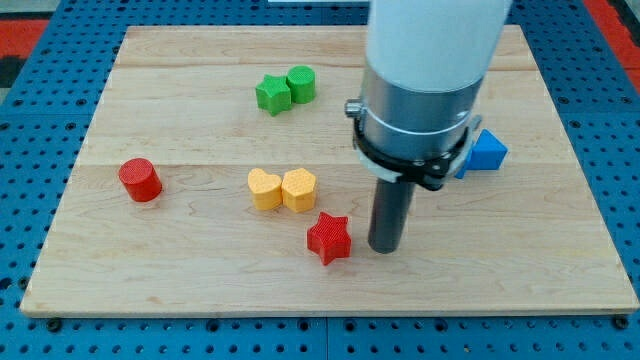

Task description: Move your arm to the left of the blue cube

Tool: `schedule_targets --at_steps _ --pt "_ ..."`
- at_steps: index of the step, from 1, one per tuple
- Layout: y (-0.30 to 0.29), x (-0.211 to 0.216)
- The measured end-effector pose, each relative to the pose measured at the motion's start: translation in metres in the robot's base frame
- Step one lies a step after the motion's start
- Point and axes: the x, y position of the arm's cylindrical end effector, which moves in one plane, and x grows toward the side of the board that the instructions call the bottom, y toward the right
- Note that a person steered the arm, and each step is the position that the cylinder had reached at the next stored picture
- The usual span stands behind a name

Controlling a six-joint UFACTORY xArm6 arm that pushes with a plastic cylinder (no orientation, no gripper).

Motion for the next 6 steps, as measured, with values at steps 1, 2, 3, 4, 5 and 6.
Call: schedule_targets --at_steps 1,2,3,4,5,6 --pt "-0.025 -0.002" --pt "-0.056 -0.006" --pt "-0.09 -0.01" --pt "-0.122 -0.011" --pt "-0.151 -0.011" --pt "-0.135 -0.003"
